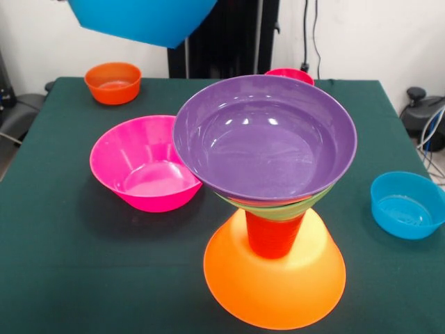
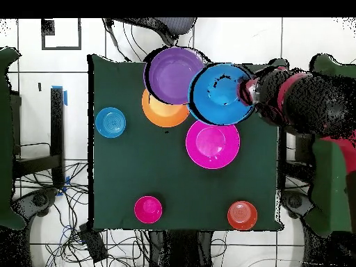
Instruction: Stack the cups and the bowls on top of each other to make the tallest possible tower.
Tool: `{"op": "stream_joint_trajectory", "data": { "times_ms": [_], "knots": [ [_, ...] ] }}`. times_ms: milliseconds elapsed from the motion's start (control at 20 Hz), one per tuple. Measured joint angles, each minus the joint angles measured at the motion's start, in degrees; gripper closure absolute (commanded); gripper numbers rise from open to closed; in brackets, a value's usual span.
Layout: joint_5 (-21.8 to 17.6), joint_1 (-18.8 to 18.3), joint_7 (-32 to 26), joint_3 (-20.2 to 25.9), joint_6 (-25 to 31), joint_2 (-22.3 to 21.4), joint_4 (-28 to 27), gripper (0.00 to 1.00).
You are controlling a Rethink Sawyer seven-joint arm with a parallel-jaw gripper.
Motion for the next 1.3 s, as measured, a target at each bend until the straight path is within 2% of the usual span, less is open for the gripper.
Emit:
{"op": "stream_joint_trajectory", "data": {
  "times_ms": [300, 450, 900, 1300],
  "knots": [
    [-0.02, 3.04, 0.02, -2.92, 0.61, 0.31, -4.72, 1.0],
    [-0.01, 5.79, 0.37, -4.77, 0.61, 1.22, -7.69, 1.0],
    [-0.01, 11.2, 2.56, -8.51, 0.67, 3.1, -12.36, 1.0],
    [0.0, 15.62, 6.24, -11.31, 4.39, 3.32, -17.91, 1.0]
  ]
}}
